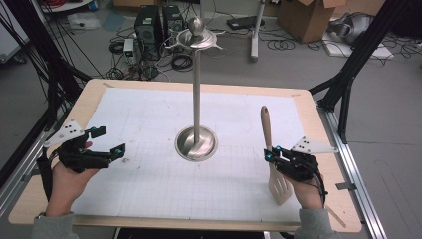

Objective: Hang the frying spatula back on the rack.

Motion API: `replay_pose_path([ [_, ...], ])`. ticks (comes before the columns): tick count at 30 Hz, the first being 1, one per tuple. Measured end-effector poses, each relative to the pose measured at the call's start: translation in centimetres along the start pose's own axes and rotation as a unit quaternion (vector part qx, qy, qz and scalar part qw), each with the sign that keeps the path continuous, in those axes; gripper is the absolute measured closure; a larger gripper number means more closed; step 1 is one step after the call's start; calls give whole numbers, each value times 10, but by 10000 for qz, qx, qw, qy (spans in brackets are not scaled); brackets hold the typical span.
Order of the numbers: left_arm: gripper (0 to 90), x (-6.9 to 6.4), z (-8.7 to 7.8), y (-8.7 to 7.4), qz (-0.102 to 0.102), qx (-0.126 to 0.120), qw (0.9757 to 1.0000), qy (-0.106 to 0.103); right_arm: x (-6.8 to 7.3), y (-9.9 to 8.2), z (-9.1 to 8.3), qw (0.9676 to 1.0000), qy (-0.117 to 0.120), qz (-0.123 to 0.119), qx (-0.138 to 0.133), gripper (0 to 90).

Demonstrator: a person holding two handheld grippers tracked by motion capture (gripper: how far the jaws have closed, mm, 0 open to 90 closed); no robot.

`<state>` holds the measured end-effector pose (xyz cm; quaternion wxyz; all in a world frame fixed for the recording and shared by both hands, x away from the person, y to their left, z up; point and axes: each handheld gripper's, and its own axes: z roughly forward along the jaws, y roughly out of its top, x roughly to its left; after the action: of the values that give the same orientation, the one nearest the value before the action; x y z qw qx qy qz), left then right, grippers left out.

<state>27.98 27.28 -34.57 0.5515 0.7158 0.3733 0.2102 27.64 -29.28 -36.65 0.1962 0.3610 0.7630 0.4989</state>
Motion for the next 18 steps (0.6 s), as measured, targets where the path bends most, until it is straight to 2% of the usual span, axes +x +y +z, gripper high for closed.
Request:
replay_pose_path([
  [9,33,1,-1,0,-8,-14,10000,-1,2,14,-3,10000,27,-71,-45,778],
  [18,33,1,-4,1,-2,-64,10000,2,3,38,-2,9991,203,-341,-135,778],
])
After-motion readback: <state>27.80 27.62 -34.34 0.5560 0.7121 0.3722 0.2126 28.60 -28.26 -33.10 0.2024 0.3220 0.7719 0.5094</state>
